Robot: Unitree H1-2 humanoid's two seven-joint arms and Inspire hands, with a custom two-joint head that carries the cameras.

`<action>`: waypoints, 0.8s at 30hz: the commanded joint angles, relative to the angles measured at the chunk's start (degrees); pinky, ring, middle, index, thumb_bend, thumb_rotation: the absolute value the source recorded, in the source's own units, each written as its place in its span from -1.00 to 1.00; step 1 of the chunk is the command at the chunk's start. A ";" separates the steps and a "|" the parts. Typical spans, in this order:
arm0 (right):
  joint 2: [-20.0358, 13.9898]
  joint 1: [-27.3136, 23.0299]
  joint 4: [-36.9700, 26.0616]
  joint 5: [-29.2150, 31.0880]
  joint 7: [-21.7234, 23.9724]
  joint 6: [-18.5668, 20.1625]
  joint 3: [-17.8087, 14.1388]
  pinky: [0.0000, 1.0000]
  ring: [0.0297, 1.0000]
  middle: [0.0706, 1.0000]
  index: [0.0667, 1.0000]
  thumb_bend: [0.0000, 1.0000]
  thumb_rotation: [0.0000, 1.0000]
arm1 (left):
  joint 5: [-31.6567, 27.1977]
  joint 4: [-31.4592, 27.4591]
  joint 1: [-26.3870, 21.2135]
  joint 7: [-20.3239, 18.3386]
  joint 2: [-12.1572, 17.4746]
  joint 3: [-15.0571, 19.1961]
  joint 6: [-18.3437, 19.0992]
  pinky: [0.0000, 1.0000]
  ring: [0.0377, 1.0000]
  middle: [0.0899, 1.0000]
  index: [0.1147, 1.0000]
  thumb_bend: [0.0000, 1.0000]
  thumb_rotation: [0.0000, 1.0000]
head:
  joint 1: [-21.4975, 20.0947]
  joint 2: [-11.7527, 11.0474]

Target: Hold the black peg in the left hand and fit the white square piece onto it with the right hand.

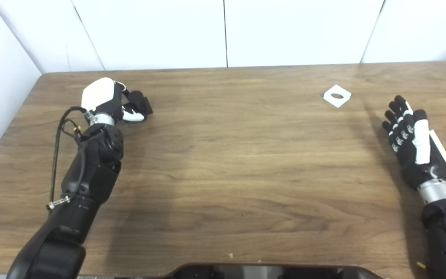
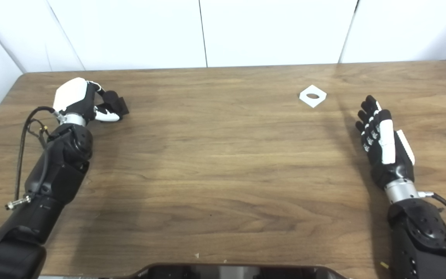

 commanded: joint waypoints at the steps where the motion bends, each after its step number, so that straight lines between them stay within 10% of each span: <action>1: 0.25 1.02 1.54 0.98 0.73 -0.69 0.01 1.00 1.00 1.00 1.00 0.20 1.00 | 1.01 -1.13 0.14 -0.22 1.19 0.41 0.78 1.00 1.00 0.74 -0.15 0.03 -0.85 | 0.04 0.06; 24: 0.66 0.15 1.33 0.64 0.23 -0.10 1.24 1.00 1.00 1.00 1.00 0.16 1.00 | 2.50 -15.70 7.99 -8.95 -3.42 1.65 0.79 1.00 1.00 0.72 -0.16 0.02 -0.85 | -0.67 0.33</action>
